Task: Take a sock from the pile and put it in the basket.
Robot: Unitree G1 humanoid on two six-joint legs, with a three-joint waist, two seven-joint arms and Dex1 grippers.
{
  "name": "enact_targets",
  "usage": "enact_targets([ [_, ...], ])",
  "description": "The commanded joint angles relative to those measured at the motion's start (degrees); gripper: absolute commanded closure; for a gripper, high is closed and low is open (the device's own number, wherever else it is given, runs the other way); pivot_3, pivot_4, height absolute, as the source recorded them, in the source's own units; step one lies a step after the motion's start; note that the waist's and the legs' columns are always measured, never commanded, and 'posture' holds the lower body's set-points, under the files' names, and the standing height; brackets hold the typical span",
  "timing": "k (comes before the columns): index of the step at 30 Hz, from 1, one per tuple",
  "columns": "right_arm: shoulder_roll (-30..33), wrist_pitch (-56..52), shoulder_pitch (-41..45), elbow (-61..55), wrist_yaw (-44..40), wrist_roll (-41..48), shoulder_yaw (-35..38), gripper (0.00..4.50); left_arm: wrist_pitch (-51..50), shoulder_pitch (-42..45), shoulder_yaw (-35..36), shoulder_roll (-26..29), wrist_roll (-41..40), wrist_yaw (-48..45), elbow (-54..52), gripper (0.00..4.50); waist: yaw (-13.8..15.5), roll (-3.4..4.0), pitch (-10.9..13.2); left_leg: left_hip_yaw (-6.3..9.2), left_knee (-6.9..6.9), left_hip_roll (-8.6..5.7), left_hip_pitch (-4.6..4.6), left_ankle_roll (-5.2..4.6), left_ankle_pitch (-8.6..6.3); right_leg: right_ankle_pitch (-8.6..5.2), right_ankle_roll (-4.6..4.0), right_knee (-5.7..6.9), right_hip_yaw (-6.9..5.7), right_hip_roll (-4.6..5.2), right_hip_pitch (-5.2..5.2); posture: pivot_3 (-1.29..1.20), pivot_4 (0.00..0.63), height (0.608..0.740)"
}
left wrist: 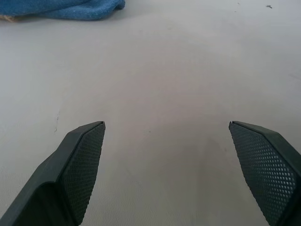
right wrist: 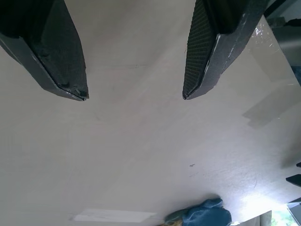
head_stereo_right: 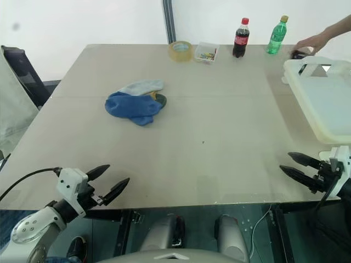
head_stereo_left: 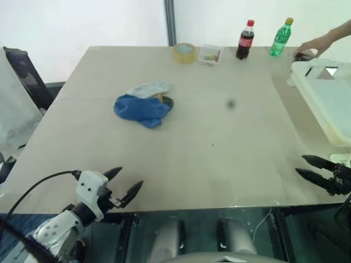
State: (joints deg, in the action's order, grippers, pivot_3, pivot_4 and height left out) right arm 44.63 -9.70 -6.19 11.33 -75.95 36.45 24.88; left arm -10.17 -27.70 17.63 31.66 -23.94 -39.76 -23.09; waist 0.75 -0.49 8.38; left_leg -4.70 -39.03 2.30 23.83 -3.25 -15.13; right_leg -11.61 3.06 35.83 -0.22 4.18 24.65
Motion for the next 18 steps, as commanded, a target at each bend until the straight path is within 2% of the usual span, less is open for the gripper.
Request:
enact_targets([
  [1, 1.4, 0.5, -0.5, -0.2, -1.8, 0.8, 2.3, 1.27, 0.0, 0.0, 2.2, 0.8, -1.7, -0.8, -2.8, 0.00, 0.0, -0.01, 0.0, 0.00, 0.00, 0.00, 0.00, -0.01, 0.01, 0.00, 0.00, 0.00, 0.00, 0.00, 0.00, 0.00, 0.150, 0.740],
  [18, 0.5, 1.8, -0.7, -0.3, -2.3, -0.3, 1.4, 1.27, 1.1, 2.1, 3.4, -0.1, -2.0, -1.3, -2.4, 0.00, 0.0, -0.04, 0.0, -0.03, 0.00, 0.00, 0.00, -0.06, 0.03, 0.00, 0.00, 0.00, 0.02, -0.01, 0.00, 0.00, 0.150, 0.740],
])
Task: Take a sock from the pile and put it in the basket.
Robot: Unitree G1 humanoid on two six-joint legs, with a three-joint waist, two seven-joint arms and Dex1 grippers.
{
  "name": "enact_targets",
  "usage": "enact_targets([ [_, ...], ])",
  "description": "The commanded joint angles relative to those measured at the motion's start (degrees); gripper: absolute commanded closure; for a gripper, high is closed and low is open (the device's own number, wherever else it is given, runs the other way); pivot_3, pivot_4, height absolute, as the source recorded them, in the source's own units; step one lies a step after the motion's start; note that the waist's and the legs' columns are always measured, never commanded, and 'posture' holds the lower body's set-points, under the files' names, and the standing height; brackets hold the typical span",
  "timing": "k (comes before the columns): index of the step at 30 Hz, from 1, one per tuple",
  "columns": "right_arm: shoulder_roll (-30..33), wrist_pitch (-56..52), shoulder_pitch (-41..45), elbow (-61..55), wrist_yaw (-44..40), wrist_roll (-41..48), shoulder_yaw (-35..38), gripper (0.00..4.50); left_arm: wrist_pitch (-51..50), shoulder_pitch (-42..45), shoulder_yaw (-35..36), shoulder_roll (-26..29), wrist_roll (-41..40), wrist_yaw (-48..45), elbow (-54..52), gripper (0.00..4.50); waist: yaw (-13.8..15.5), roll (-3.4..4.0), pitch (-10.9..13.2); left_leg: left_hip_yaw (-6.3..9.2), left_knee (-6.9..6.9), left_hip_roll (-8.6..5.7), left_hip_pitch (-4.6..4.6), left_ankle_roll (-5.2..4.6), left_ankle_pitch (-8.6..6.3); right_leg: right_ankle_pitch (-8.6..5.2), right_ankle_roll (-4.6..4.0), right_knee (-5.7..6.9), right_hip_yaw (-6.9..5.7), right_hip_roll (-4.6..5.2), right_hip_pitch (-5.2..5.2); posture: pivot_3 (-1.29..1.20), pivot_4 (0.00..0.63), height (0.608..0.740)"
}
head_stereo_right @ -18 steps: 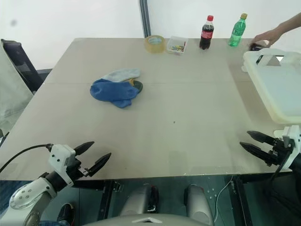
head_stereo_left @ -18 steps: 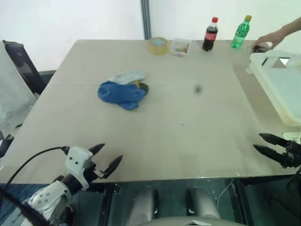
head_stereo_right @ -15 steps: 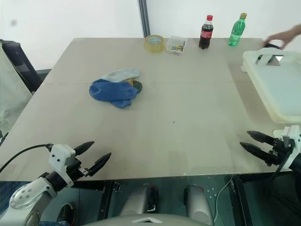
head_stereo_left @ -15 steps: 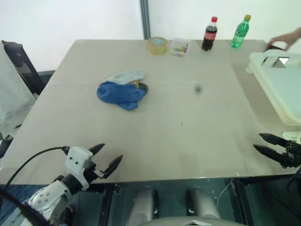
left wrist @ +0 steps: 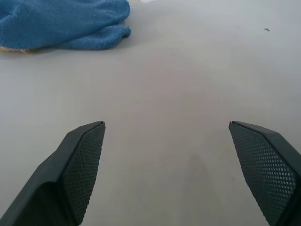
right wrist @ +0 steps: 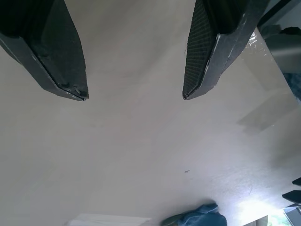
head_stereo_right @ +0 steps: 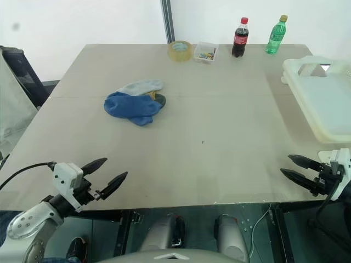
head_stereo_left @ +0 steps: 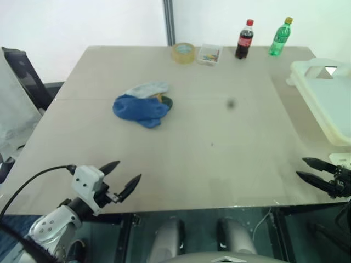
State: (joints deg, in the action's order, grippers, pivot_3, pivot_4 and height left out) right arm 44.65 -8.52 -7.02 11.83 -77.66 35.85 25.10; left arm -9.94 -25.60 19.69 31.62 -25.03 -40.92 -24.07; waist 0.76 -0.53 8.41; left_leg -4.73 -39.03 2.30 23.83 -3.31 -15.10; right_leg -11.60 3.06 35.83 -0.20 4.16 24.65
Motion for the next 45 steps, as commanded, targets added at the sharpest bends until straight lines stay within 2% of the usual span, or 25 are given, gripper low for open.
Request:
enact_targets([
  [1, 0.4, 0.6, 0.2, -0.8, -0.6, 0.3, 1.2, 1.27, 0.9, 0.0, 1.3, -0.1, -0.8, -0.2, -1.4, 0.00, 0.0, 0.00, 0.0, 0.00, 0.00, 0.00, 0.00, 0.01, 0.00, 0.00, 0.00, 0.00, 0.00, 0.00, 0.00, 0.00, 0.150, 0.740],
  [7, 0.2, 0.7, 0.3, -2.2, -0.5, 0.5, 0.9, 1.27, 0.6, 1.6, 0.0, 0.1, 0.3, 0.4, -1.1, 0.00, 0.0, 0.00, 0.0, 0.00, 0.00, 0.00, 0.00, 0.01, 0.00, 0.00, 0.00, 0.00, 0.00, 0.00, 0.00, 0.00, 0.150, 0.740],
  [12, -0.8, -2.4, 0.3, -10.5, 1.2, 3.8, 0.7, 1.27, -2.0, 11.1, -4.6, -0.6, 6.4, 6.8, 1.1, 0.00, 0.1, 0.01, 0.0, 0.02, -0.01, -0.02, -0.02, -0.02, 0.02, 0.01, 0.00, 0.03, 0.00, -0.04, -0.04, 0.00, 0.150, 0.740],
  [15, -1.4, -4.9, 1.4, -15.0, 3.9, 6.1, 0.9, 1.27, -4.0, 21.1, -7.8, -2.6, 9.0, 11.3, 5.5, 0.00, 0.3, 0.00, 0.0, 0.02, -0.02, -0.04, -0.04, -0.03, 0.02, 0.02, 0.00, 0.03, 0.00, -0.05, -0.15, 0.00, 0.150, 0.740],
  [19, -1.9, -6.1, 2.2, -18.1, 5.6, 6.7, 0.6, 1.27, -2.4, 35.5, -13.5, -4.5, 15.3, 14.5, 16.5, 0.00, 0.2, -0.05, 0.0, 0.08, -0.07, -0.14, -0.04, -0.04, 0.03, 0.03, 0.00, 0.04, -0.04, -0.11, -0.23, 0.00, 0.150, 0.740],
  [22, -2.2, -6.2, 2.3, -18.8, 6.3, 6.6, 0.5, 1.27, -2.5, 47.2, -16.8, -8.1, 19.8, 19.6, 26.3, 0.00, 0.5, -0.22, 0.1, 0.15, -0.13, -0.25, -0.04, -0.05, 0.04, 0.04, 0.00, 0.02, -0.10, -0.15, -0.32, 0.00, 0.150, 0.740],
  [28, -2.6, -5.2, 0.3, -19.5, 7.0, 6.2, 2.0, 1.27, -3.1, 62.5, -23.3, -13.9, 29.5, 28.5, 42.2, 0.00, 0.3, -0.37, 0.2, 0.27, -0.16, -0.32, -0.07, -0.05, 0.04, 0.13, 0.20, -0.05, -0.15, -0.17, -0.49, 0.00, 0.150, 0.740],
  [33, -3.3, -4.7, -1.4, -20.8, 8.1, 6.2, 2.7, 1.27, -5.3, 65.7, -25.8, -14.9, 34.1, 31.7, 46.2, 0.00, -0.2, -0.39, 0.3, 0.27, -0.14, -0.24, -0.08, -0.05, 0.03, 0.14, 0.28, -0.05, -0.14, -0.23, -0.46, 0.00, 0.150, 0.740],
  [38, -3.7, -3.9, -2.6, -21.1, 8.6, 6.0, 2.9, 1.27, -10.0, 65.5, -27.6, -13.7, 38.0, 32.5, 43.7, 0.00, 0.1, -0.41, 0.3, 0.33, -0.14, -0.20, -0.07, -0.04, 0.03, 0.12, 0.22, -0.01, -0.19, -0.26, -0.45, 0.00, 0.150, 0.740],
  [45, -3.9, -3.2, -2.9, -20.7, 8.9, 5.8, 2.6, 1.27, -14.1, 63.6, -27.0, -14.0, 38.9, 32.7, 40.9, 0.00, 0.2, -0.42, 0.3, 0.35, -0.14, -0.18, -0.04, -0.04, 0.03, 0.04, 0.08, 0.00, -0.19, -0.13, -0.46, 0.00, 0.150, 0.740],
])
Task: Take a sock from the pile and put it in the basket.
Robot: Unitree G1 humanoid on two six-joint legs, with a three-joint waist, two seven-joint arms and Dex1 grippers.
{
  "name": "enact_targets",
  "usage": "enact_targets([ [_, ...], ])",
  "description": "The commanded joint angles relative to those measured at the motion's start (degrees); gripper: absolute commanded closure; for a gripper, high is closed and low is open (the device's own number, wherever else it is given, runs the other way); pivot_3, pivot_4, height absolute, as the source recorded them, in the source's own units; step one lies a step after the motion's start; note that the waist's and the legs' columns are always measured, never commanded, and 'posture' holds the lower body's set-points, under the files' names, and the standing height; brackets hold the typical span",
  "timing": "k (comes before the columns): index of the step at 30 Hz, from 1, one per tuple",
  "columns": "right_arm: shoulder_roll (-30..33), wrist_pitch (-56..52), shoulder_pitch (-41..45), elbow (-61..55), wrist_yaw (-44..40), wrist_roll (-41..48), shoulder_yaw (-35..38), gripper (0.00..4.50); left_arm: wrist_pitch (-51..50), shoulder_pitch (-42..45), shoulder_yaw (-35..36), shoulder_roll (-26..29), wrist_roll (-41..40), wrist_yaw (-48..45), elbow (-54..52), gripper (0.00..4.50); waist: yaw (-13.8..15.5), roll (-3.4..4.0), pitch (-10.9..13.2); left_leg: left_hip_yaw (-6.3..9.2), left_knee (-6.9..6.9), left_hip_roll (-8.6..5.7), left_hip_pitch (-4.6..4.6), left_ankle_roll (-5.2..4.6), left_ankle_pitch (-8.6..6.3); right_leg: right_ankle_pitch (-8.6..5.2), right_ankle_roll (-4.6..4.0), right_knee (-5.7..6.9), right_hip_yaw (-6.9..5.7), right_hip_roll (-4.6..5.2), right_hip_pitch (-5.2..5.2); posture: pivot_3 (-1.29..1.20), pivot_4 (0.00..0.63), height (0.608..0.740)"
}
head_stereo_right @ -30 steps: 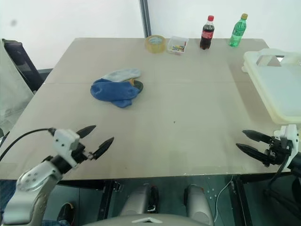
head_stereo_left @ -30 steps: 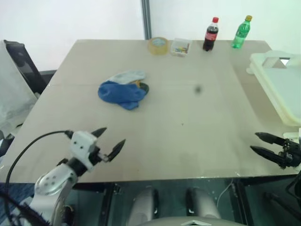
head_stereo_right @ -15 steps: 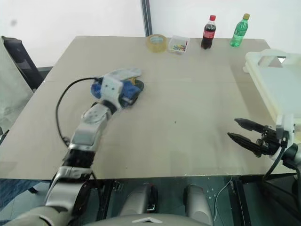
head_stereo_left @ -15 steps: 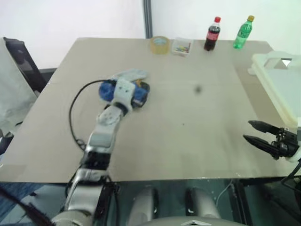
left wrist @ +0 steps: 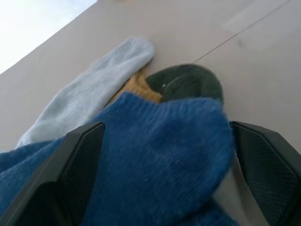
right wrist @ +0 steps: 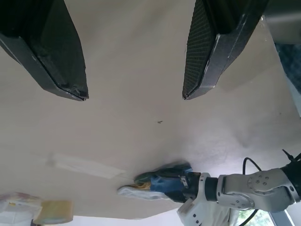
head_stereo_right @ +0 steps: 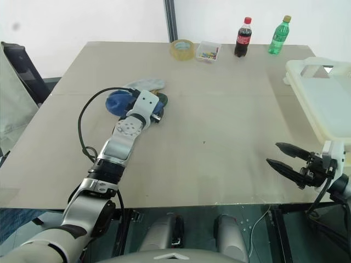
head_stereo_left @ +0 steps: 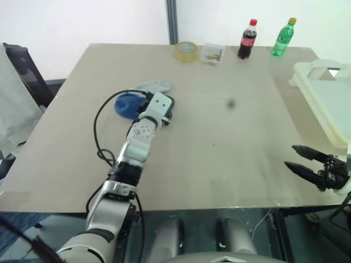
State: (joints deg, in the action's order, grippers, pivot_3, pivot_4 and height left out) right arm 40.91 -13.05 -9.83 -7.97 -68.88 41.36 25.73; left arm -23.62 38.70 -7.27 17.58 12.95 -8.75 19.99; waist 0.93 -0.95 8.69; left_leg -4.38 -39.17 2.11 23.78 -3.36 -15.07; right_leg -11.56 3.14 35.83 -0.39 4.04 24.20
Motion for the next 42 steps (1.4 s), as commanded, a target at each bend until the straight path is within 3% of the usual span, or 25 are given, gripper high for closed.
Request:
enact_targets([
  [1, -0.1, 1.4, 0.0, -0.8, 0.2, 0.2, 1.9, 1.27, -0.7, -0.8, 0.0, -0.1, 0.9, 0.5, -3.2, 0.00, 0.0, 0.00, 0.0, 0.00, 0.00, 0.00, 0.00, 0.00, 0.00, 0.00, 0.01, 0.00, 0.00, 0.00, 0.00, 0.00, 0.150, 0.740],
  [2, -0.1, 1.5, 0.0, -0.8, 0.2, 0.2, 1.9, 1.27, -0.8, -0.8, 0.1, -0.2, 0.8, 0.5, -3.2, 0.00, 0.0, 0.00, 0.0, 0.00, 0.00, -0.01, 0.00, 0.00, 0.00, 0.01, 0.02, 0.00, 0.00, -0.01, 0.00, 0.00, 0.150, 0.740],
  [5, -0.2, 1.5, 0.2, -0.8, 0.4, 0.1, 1.7, 1.19, -0.7, -0.8, 0.4, -0.4, 0.8, 0.7, -3.4, 0.77, 0.0, 0.00, 0.0, 0.03, 0.00, -0.02, -0.01, 0.00, 0.01, 0.05, 0.09, 0.03, -0.04, -0.03, 0.00, 0.00, 0.150, 0.740],
  [12, -0.1, 2.0, -0.5, -0.3, 0.2, -0.2, 2.3, 1.19, -0.4, -2.1, 0.8, -1.0, 0.8, 1.6, -4.4, 3.88, -0.1, 0.00, 0.0, 0.03, -0.01, -0.02, -0.01, 0.01, 0.01, 0.06, 0.11, 0.03, -0.04, -0.02, -0.01, 0.00, 0.150, 0.740],
  [14, 0.0, 2.1, -0.7, -0.2, 0.3, -0.2, 2.4, 1.19, -0.3, -2.2, 0.7, -1.2, 0.9, 1.8, -5.1, 4.39, -0.1, 0.00, 0.0, 0.04, -0.01, -0.02, -0.01, 0.01, 0.01, 0.08, 0.12, 0.03, -0.05, -0.03, 0.00, 0.00, 0.150, 0.740],
  [24, 0.2, 2.2, -0.6, -0.2, 0.5, -0.2, 2.4, 1.19, -6.0, -2.4, -2.7, -3.6, 1.0, -2.3, -13.4, 4.39, 0.1, 0.00, 0.0, 0.06, -0.03, -0.03, 0.01, 0.00, 0.01, 0.06, 0.10, 0.02, -0.05, -0.01, -0.02, 0.00, 0.150, 0.740],
  [33, 0.8, 2.2, -0.9, 0.1, 0.9, -0.3, 3.8, 1.19, -11.4, -7.2, -11.1, -5.5, 0.6, -10.5, -21.8, 4.39, -0.1, 0.02, 0.0, 0.06, -0.05, -0.06, -0.04, 0.00, 0.01, 0.05, 0.08, 0.06, -0.05, -0.05, -0.04, 0.00, 0.150, 0.740],
  [36, 1.0, 2.1, -1.2, 0.0, 0.9, -0.3, 4.5, 1.19, -19.0, -8.8, -13.6, -7.4, -1.7, -14.3, -26.0, 4.39, 0.0, 0.02, 0.0, 0.06, -0.06, -0.05, -0.03, 0.00, 0.01, -0.01, -0.03, 0.06, -0.04, -0.04, -0.04, 0.00, 0.150, 0.740],
  [38, 0.9, 2.6, -1.1, 0.2, 1.1, -0.7, 4.9, 1.19, -31.6, -9.5, -15.2, -8.3, -6.9, -20.0, -30.3, 4.39, 0.0, 0.01, 0.0, 0.08, -0.06, -0.04, -0.03, 0.00, 0.01, -0.02, -0.03, 0.05, -0.04, -0.03, -0.05, 0.00, 0.150, 0.740],
  [42, 1.3, 2.5, -0.5, 0.7, 0.8, -0.7, 4.7, 1.19, -42.0, -7.8, -17.7, -6.6, -17.6, -31.4, -36.4, 4.39, 0.0, 0.17, -0.1, 0.10, -0.07, -0.04, -0.06, 0.00, 0.01, -0.03, -0.04, 0.06, -0.05, -0.04, -0.08, 0.00, 0.150, 0.740],
])
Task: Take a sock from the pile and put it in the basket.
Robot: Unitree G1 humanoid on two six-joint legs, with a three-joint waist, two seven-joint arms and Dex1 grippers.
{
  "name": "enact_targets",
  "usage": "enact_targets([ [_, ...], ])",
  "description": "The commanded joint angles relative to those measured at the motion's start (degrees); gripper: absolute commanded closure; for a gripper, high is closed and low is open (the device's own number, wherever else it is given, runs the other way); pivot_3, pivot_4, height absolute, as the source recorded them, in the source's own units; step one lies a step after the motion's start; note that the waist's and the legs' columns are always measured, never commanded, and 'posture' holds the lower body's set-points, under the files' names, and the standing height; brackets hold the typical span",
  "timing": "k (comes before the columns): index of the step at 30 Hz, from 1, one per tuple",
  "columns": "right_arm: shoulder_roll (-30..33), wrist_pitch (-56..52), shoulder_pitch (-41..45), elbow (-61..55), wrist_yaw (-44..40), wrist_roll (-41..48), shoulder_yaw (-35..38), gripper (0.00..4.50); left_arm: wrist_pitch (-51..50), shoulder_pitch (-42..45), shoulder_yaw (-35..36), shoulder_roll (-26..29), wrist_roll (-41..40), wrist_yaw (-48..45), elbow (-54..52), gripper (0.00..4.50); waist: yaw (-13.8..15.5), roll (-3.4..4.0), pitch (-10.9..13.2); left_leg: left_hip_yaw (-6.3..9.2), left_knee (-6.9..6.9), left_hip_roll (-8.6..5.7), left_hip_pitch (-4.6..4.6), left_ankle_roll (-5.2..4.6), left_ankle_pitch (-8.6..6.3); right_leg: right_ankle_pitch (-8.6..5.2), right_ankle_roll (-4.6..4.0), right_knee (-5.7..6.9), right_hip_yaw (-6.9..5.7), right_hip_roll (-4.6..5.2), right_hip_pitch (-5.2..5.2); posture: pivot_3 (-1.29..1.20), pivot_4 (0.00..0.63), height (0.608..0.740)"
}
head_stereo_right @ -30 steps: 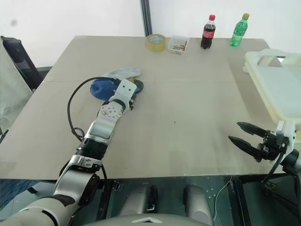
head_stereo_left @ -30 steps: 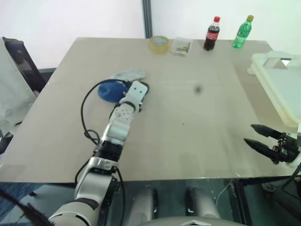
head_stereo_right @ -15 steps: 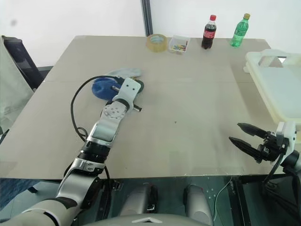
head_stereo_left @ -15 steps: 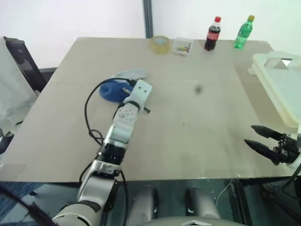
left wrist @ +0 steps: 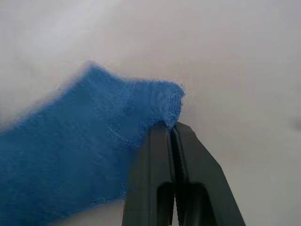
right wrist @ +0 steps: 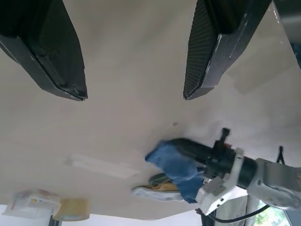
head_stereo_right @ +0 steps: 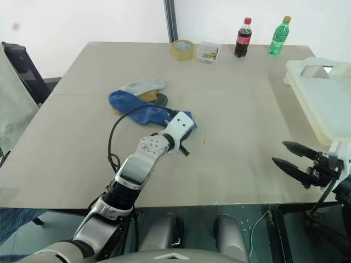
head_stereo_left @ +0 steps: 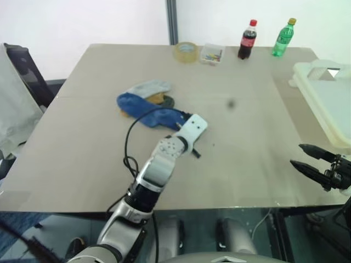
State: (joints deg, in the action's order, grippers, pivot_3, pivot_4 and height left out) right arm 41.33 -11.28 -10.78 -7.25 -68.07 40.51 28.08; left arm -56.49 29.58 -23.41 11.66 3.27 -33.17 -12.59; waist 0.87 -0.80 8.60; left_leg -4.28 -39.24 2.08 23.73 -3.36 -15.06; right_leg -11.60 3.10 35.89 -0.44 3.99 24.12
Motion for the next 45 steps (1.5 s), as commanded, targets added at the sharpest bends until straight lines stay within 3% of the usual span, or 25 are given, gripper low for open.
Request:
enact_targets([
  [1, 1.0, 0.7, 0.6, 0.1, 0.0, 0.2, 2.2, 1.19, -11.3, 1.9, -0.6, -1.6, -9.5, -7.0, -3.9, 4.39, 0.1, 0.02, 0.0, 0.02, 0.00, 0.00, -0.01, 0.00, 0.00, 0.00, 0.00, 0.01, -0.02, 0.00, -0.01, 0.00, 0.150, 0.740],
  [8, 0.8, 1.0, 1.2, 0.2, 0.3, -0.2, 1.4, 1.19, -14.2, 4.2, 1.8, -10.8, -11.2, 1.3, 1.2, 4.39, 0.0, -0.01, 0.0, 0.07, -0.13, -0.08, -0.03, -0.01, 0.01, -0.01, 0.02, 0.01, -0.02, -0.01, -0.09, 0.00, 0.150, 0.740],
  [12, 0.4, 1.0, 0.8, -0.6, 0.8, -0.2, 1.5, 1.19, -7.0, 5.2, 6.5, -19.1, -10.1, 9.7, 7.5, 4.39, 0.1, -0.03, 0.0, 0.09, -0.12, -0.10, 0.00, -0.01, 0.00, 0.00, 0.00, 0.00, -0.02, -0.01, -0.08, 0.00, 0.150, 0.740],
  [16, 0.4, 0.9, 0.5, -1.0, 1.2, -0.2, 1.7, 1.19, -0.1, 5.9, 11.0, -23.2, -9.6, 16.2, 13.2, 3.31, -0.2, -0.01, 0.0, 0.11, -0.11, -0.15, -0.02, -0.01, 0.00, 0.00, 0.00, -0.01, -0.01, 0.01, -0.09, 0.00, 0.150, 0.740],
  [23, 0.5, 0.9, 0.0, -1.6, 1.5, -0.1, 1.9, 1.19, 7.9, 7.1, 10.3, -24.6, -9.7, 21.6, 18.3, 0.03, 0.0, 0.01, 0.0, 0.09, -0.12, -0.15, -0.02, -0.02, 0.00, 0.01, 0.00, -0.01, -0.01, 0.01, -0.11, 0.00, 0.150, 0.740],
  [28, 0.4, 0.9, -0.5, -1.9, 1.8, -0.1, 2.0, 1.19, 6.4, 7.7, 11.0, -23.5, -13.6, 20.2, 14.1, 0.03, -0.1, 0.01, 0.0, 0.10, -0.12, -0.14, -0.02, -0.02, 0.00, 0.01, 0.00, 0.00, -0.01, 0.01, -0.09, 0.00, 0.150, 0.740],
  [36, 0.2, 1.2, 0.5, -1.5, 2.0, -0.4, 1.3, 1.19, -1.6, 6.1, 5.5, -15.4, -15.9, 12.5, 9.8, 0.03, 0.0, 0.01, 0.0, 0.12, -0.11, -0.19, 0.00, -0.02, 0.00, 0.00, 0.00, -0.02, -0.02, 0.02, -0.09, 0.00, 0.150, 0.740],
  [45, 0.5, 1.0, -0.1, -1.9, 2.1, -0.2, 1.9, 1.19, -4.6, 4.7, 3.3, -15.7, -18.1, 10.7, 6.3, 0.03, 0.1, 0.01, 0.0, 0.13, -0.12, -0.18, 0.00, -0.02, 0.00, 0.00, 0.00, -0.02, -0.02, 0.03, -0.10, 0.00, 0.150, 0.740],
])
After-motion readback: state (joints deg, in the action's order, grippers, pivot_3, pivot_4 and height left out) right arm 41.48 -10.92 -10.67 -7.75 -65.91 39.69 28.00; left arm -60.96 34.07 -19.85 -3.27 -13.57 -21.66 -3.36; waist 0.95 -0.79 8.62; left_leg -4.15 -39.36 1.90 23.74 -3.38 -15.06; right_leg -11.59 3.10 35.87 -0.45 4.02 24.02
